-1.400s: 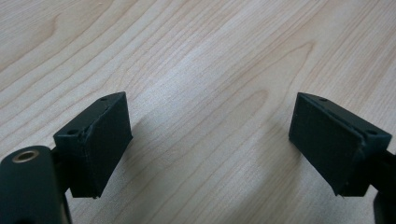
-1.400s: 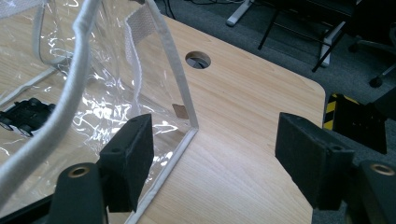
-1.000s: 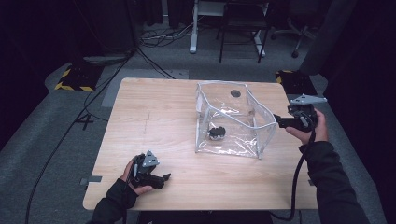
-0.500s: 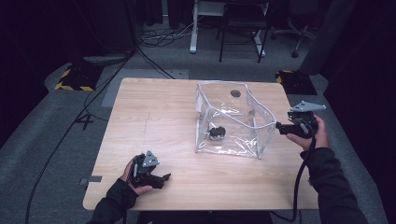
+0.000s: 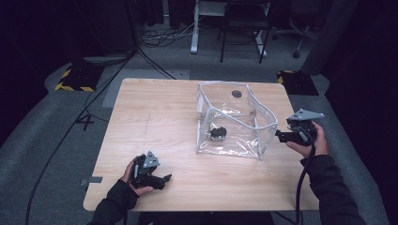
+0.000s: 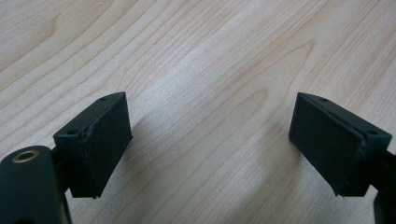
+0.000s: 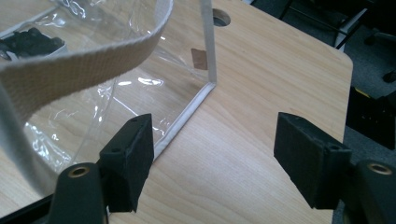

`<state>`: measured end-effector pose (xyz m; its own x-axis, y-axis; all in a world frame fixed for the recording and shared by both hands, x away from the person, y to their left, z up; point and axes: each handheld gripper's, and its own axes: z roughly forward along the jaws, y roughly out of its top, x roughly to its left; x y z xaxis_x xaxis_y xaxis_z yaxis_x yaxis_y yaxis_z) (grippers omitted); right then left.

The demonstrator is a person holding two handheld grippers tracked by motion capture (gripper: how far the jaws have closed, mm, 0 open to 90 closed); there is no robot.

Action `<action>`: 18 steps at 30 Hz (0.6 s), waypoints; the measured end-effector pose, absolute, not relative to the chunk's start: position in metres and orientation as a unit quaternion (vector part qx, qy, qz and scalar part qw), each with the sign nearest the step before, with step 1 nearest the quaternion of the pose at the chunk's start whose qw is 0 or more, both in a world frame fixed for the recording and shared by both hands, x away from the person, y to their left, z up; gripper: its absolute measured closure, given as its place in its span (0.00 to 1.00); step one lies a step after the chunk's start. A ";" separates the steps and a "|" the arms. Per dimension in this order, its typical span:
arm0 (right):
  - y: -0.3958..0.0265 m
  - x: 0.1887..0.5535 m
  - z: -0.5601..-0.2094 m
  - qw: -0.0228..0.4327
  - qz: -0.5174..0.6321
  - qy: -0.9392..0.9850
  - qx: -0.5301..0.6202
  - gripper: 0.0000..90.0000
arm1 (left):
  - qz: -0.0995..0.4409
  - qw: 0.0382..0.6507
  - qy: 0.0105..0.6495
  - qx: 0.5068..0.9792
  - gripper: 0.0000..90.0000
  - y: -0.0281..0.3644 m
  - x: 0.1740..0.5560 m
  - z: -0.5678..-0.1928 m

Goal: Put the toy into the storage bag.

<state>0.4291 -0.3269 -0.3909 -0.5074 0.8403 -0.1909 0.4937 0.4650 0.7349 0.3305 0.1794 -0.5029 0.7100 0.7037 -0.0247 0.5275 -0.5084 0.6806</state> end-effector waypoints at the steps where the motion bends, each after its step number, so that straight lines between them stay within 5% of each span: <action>1: -0.327 0.428 -0.392 0.275 0.312 0.812 0.410 0.32 | 0.129 0.343 0.358 0.859 0.15 0.179 0.331 -0.503; 18: -0.328 0.415 -0.416 0.265 0.305 0.821 0.403 0.32 | 0.129 0.343 0.359 0.859 0.15 0.179 0.330 -0.503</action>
